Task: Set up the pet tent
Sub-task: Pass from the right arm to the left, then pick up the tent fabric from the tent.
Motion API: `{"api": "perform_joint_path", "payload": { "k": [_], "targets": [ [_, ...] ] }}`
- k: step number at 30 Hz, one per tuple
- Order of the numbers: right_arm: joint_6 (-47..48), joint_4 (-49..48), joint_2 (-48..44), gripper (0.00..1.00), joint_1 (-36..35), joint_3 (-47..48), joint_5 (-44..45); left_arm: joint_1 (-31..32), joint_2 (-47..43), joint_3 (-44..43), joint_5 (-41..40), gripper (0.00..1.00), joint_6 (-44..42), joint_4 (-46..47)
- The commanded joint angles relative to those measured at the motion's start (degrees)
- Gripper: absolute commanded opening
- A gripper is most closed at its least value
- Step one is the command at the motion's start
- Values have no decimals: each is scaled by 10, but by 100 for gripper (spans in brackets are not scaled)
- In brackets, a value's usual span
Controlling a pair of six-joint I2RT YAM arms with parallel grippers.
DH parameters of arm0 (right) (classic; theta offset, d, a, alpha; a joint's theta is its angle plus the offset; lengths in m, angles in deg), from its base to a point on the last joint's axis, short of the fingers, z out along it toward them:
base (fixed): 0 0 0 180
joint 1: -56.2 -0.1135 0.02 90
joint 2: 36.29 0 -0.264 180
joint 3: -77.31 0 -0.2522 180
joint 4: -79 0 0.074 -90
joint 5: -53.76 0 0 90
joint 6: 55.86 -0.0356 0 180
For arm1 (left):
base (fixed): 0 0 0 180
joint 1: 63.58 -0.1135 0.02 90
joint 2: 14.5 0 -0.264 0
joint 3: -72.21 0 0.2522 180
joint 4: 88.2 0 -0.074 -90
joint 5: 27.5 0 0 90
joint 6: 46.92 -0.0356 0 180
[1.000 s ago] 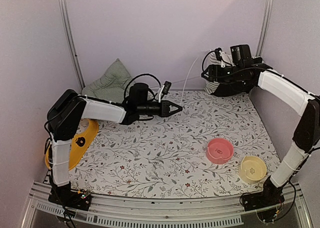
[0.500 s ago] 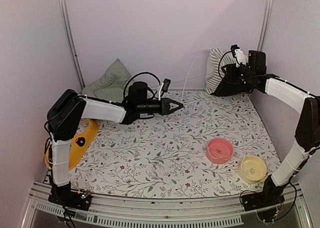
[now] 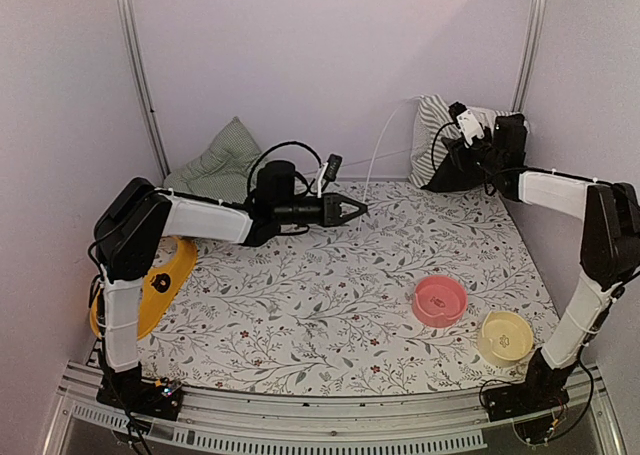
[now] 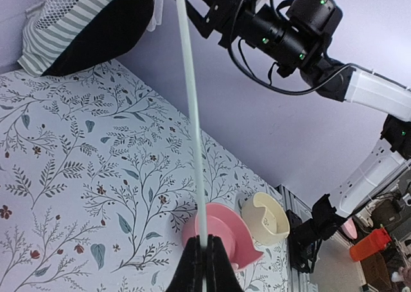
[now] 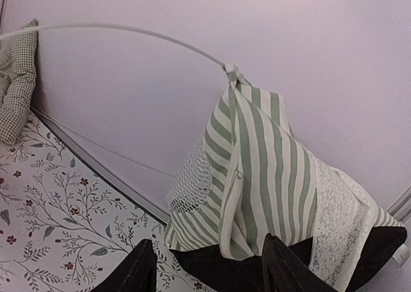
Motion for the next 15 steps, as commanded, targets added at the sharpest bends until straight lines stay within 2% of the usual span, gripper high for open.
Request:
{"api": "perform_joint_path", "payload": {
  "k": [1,8,15],
  "targets": [
    [49,-100,3,57,13,-36,-6,3,-13,-21,-6,0,-8,37],
    [49,-151,35,52,29,-26,-18,3,-9,-30,-2,0,-8,35],
    [75,-151,60,52,31,-13,-38,3,-3,-38,4,0,-6,34]
  ]
}}
